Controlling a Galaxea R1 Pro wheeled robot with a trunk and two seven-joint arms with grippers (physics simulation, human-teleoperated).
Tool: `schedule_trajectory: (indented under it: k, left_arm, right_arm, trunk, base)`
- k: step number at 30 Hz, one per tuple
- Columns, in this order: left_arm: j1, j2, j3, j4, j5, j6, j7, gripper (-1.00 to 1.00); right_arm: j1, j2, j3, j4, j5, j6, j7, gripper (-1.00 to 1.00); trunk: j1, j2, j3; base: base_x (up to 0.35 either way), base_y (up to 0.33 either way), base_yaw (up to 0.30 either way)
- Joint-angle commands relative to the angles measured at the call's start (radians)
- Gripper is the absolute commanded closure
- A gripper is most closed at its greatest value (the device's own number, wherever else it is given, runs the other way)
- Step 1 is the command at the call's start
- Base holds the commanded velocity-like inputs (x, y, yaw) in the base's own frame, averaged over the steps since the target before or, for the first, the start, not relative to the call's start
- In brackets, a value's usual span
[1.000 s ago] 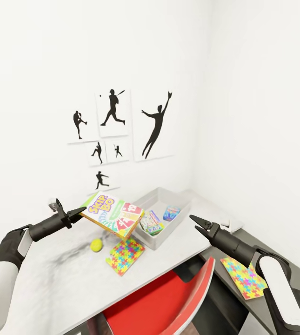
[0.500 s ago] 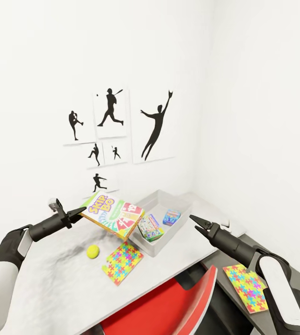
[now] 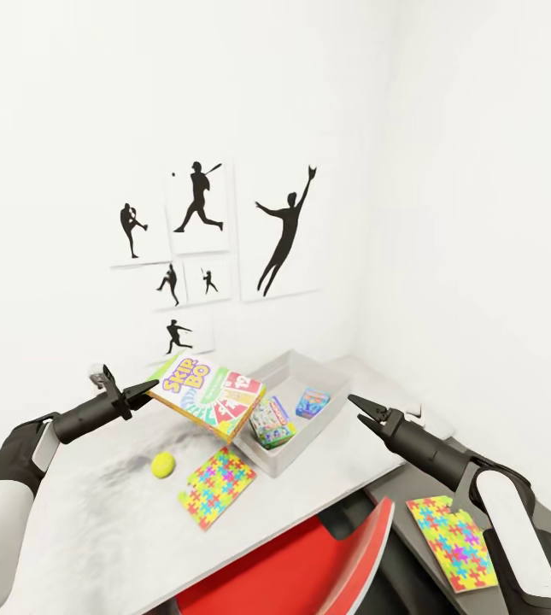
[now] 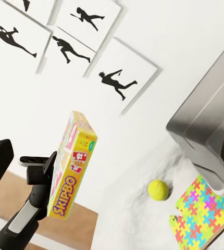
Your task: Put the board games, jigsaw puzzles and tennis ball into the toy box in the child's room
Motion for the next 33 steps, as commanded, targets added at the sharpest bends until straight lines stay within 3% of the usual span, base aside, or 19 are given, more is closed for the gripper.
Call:
schedule_trajectory:
  k: [1, 20, 33]
  left_arm:
    - [-0.001, 0.0, 0.001, 0.0, 0.0, 0.011, -0.004, 1.0]
    - [-0.001, 0.0, 0.001, 0.0, 0.0, 0.011, -0.003, 1.0]
    - [-0.001, 0.0, 0.001, 0.0, 0.0, 0.011, -0.004, 1.0]
  right_arm:
    - [-0.001, 0.0, -0.002, 0.0, 0.006, 0.005, 0.007, -1.0]
    - [-0.001, 0.0, -0.001, 0.0, 0.006, 0.005, 0.007, -1.0]
    - [-0.001, 0.0, -0.001, 0.0, 0.006, 0.005, 0.007, -1.0]
  trunk:
    - [0.001, -0.001, -0.002]
    - [0.001, -0.001, -0.002]
    - [0.001, -0.001, -0.002]
  base:
    - [0.189, -0.146, 0.013]
    - [0.164, -0.058, 0.001]
    - [0.024, 0.0, 0.0]
